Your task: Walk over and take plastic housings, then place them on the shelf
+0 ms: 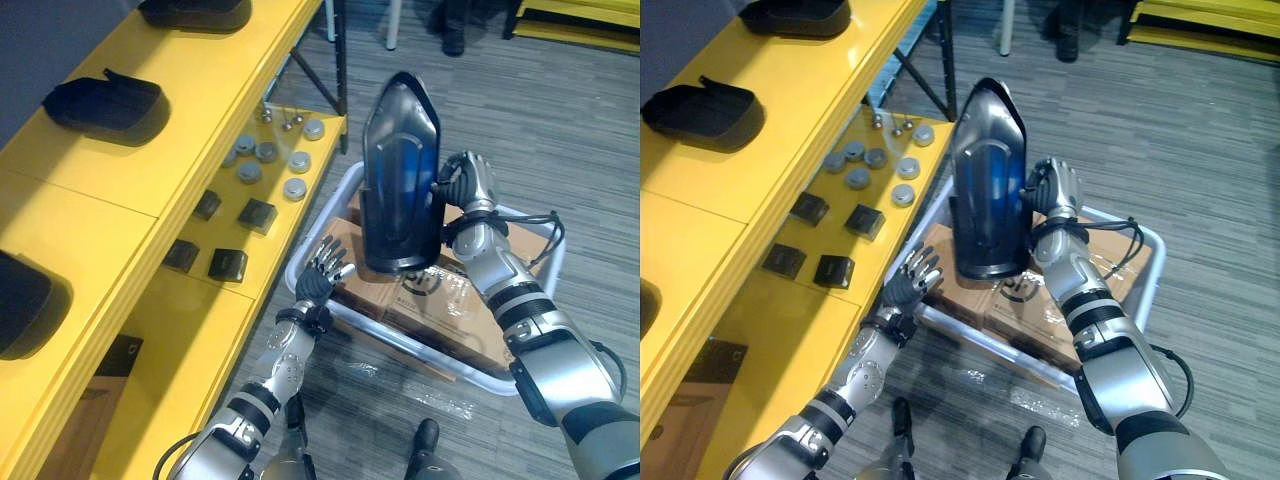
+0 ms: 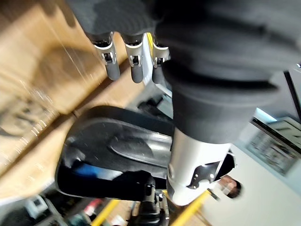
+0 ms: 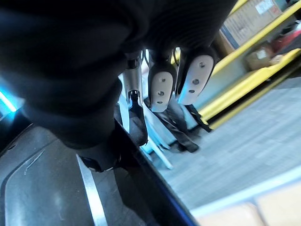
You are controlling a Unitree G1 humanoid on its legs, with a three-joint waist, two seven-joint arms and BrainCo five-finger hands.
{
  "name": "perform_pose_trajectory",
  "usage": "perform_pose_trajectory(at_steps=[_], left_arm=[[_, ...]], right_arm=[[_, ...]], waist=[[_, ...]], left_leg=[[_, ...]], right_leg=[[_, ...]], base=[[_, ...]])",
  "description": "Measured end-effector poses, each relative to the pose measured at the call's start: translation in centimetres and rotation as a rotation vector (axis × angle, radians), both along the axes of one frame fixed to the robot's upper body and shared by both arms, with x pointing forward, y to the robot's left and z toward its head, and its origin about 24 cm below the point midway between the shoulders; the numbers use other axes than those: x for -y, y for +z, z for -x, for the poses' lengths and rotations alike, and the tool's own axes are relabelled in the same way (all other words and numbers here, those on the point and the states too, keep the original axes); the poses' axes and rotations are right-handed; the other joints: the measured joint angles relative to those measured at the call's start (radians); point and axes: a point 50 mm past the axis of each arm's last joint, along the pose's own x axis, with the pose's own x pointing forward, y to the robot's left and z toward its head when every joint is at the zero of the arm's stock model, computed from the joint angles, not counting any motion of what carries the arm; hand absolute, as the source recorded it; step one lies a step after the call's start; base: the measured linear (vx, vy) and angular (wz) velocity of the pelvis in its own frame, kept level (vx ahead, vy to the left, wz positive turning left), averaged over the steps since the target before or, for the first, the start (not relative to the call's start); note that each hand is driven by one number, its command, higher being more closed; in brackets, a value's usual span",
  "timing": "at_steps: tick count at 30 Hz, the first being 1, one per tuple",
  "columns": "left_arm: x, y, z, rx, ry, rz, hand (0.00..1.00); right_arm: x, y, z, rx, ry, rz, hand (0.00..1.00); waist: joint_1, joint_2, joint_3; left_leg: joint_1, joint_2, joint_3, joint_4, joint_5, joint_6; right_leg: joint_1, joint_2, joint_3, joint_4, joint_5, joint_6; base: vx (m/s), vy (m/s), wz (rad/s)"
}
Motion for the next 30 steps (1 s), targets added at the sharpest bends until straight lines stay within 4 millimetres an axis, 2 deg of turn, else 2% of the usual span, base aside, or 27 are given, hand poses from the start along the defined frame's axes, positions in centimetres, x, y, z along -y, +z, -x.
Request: perform_pose_trajectory(at_steps=[2,5,10,16,17,20,27,30], left_arm=[[0.1,0.5,-0.1,0.014,0.005,0.015,0.00],[-0.2,0.8,-0.3,0.018,0.024,0.025,0.00],[-0.2,0.7,-0.3,0.036,0.003,0.038,0.00],[-0.4,1.0,0.0,0.106,-0.026,0.054,0.00],[-0.4,0.7,0.2,0.103,-0.028,0.054,1.00],[-0.6,0.1,0.8,0.086,-0.005,0.042,1.00],[-1.0,-0.5,1.0,0.054,0.103,-0.140,1.00],[-1.4,-1.0,1.0,0.032,0.094,-0.207,1.00]], right_arm=[[-0.6,0.5,0.2,0.027,0.027,-0.001,1.00],[-2.4,0.7,0.6,0.051,0.103,-0.014,1.00],[-4.6,-1.7,1.4,-0.015,0.226,-0.003,1.00],[-4.9,-4.3,1.6,-0.100,0.251,0.000,1.00],[-5.0,-5.0,1.9,-0.114,0.260,-0.001,1.00],[-5.7,-6.1,2.3,-0.136,0.294,0.006,1.00],[-5.9,-7.3,2.8,-0.157,0.309,0.000,1.00],[-6.4,-6.4,3.4,-0.114,0.340,-0.009,1.00]], waist=[[-0.005,-0.001,-0.001],[-0.018,-0.017,-0.010],[-0.028,-0.040,-0.026],[-0.030,-0.042,-0.047],[-0.030,-0.041,-0.061],[-0.029,-0.042,-0.095],[-0.019,-0.042,-0.132],[-0.020,-0.042,-0.136]], left_leg=[[0.003,0.004,0.007,0.000,0.000,-0.001],[0.007,0.011,0.023,0.000,0.000,-0.004],[0.043,0.013,0.051,0.000,-0.005,-0.011],[0.066,0.016,0.054,0.000,-0.008,-0.015],[0.068,0.016,0.054,0.000,-0.010,-0.016],[0.068,0.018,0.058,0.000,-0.012,-0.019],[0.075,0.019,0.060,0.000,-0.014,-0.021],[0.074,0.022,0.060,0.000,-0.015,-0.022]], right_leg=[[-0.002,0.005,0.007,-0.001,0.002,-0.002],[-0.012,0.013,0.025,-0.003,0.007,-0.006],[0.005,0.016,0.047,-0.007,0.007,-0.005],[0.047,0.026,0.047,-0.059,0.035,-0.003],[0.056,0.028,0.046,-0.072,0.040,-0.002],[0.068,0.034,0.046,-0.104,0.057,-0.002],[0.102,0.045,0.043,-0.169,0.091,-0.002],[0.113,0.052,0.042,-0.195,0.106,-0.004]], base=[[0.00,0.005,-0.17],[0.02,0.015,-0.19],[0.03,0.020,-0.13],[0.00,0.011,-0.02],[0.01,0.023,-0.03],[0.03,0.026,-0.03],[0.00,0.000,0.00],[0.01,0.002,-0.01]])
